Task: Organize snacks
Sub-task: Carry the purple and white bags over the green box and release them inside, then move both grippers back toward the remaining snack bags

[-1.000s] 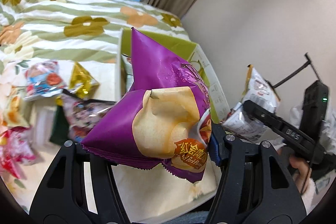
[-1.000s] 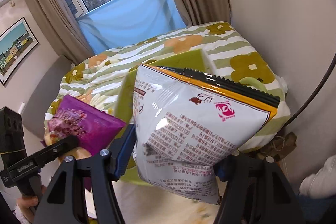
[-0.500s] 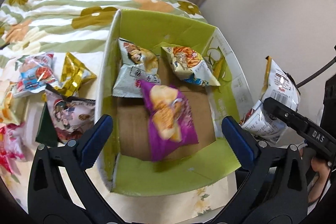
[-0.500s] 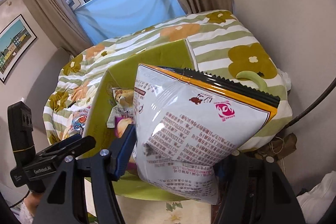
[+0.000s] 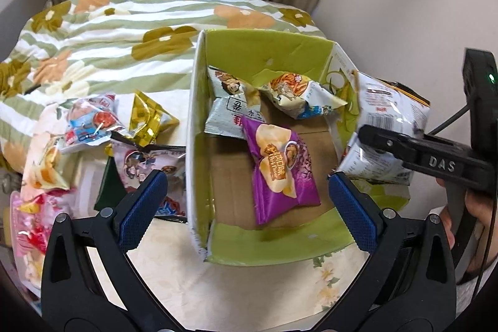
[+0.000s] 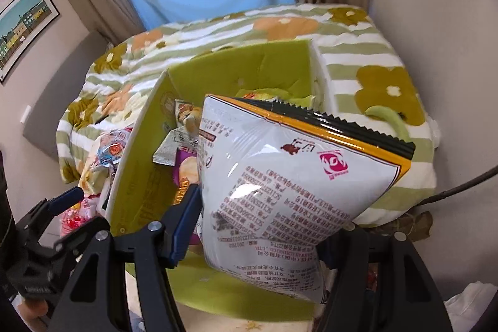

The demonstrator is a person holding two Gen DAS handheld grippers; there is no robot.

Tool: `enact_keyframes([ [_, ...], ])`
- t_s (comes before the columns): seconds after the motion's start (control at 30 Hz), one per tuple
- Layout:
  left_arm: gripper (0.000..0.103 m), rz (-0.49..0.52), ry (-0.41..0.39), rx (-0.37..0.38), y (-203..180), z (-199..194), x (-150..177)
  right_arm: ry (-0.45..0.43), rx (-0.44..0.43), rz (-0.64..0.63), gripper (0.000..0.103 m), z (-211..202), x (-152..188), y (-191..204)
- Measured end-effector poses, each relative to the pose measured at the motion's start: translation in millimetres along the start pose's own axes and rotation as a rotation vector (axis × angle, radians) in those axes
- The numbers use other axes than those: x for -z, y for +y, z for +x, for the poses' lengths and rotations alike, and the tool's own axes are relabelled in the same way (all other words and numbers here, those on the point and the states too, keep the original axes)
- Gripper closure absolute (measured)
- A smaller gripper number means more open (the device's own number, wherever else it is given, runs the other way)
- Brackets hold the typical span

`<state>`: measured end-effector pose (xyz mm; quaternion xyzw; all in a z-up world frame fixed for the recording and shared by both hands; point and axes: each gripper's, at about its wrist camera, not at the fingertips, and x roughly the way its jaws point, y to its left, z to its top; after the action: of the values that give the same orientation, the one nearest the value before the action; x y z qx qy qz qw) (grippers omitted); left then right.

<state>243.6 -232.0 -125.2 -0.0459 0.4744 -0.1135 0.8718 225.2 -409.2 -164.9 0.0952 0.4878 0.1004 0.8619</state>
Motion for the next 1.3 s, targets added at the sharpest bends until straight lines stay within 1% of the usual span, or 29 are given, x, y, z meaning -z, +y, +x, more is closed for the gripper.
enact_keyframes([
  [0.13,0.001,-0.010,0.012,-0.007,5.8,2.3,-0.2,0.031,-0.020,-0.007,0.041,14.8,-5.2,6.4],
  [0.17,0.001,-0.014,0.014,-0.007,6.9,1.3,0.3,0.037,-0.036,-0.005,0.036,17.7,-5.2,7.3],
  [0.2,0.001,-0.016,0.013,-0.011,8.1,0.8,0.7,0.041,-0.058,0.006,0.021,21.2,-5.1,7.0],
  [0.27,0.001,-0.015,0.010,-0.020,8.5,0.2,2.1,0.025,-0.043,0.012,0.000,21.8,-2.2,8.8],
  [0.37,0.001,-0.012,0.004,-0.032,8.8,-2.0,4.7,-0.025,-0.024,-0.007,0.000,12.4,5.1,10.4],
  [0.43,0.001,-0.010,-0.001,-0.031,8.0,-3.5,5.6,-0.042,-0.009,-0.011,0.000,8.2,10.2,9.5],
  [0.57,0.001,-0.009,-0.016,-0.032,5.5,-9.1,8.3,-0.025,0.002,-0.040,0.000,2.7,17.3,11.4],
  [0.73,0.001,0.002,-0.039,-0.041,2.8,-22.8,11.0,-0.055,0.000,-0.048,0.000,-13.8,22.9,15.2],
  [0.93,0.001,0.009,-0.078,-0.081,5.3,-50.7,21.3,-0.108,-0.004,-0.078,0.000,-38.5,28.5,28.2],
  [1.0,0.001,-0.001,-0.093,-0.096,10.6,-64.3,28.7,-0.107,-0.007,-0.081,0.000,-44.6,29.4,33.4],
  [1.13,0.001,-0.027,-0.111,-0.138,29.2,-86.9,41.7,-0.139,-0.039,-0.100,0.000,-57.8,35.0,49.8],
  [1.2,0.001,-0.036,-0.121,-0.182,43.6,-99.2,47.7,-0.161,-0.048,-0.119,0.000,-62.7,36.6,63.3],
  [1.27,0.001,-0.054,-0.135,-0.206,60.2,-110.7,53.0,-0.174,-0.037,-0.130,0.000,-65.2,38.9,78.1],
  [1.3,0.001,-0.074,-0.144,-0.211,73.8,-118.9,57.1,-0.181,-0.046,-0.141,0.000,-65.8,39.4,89.5],
])
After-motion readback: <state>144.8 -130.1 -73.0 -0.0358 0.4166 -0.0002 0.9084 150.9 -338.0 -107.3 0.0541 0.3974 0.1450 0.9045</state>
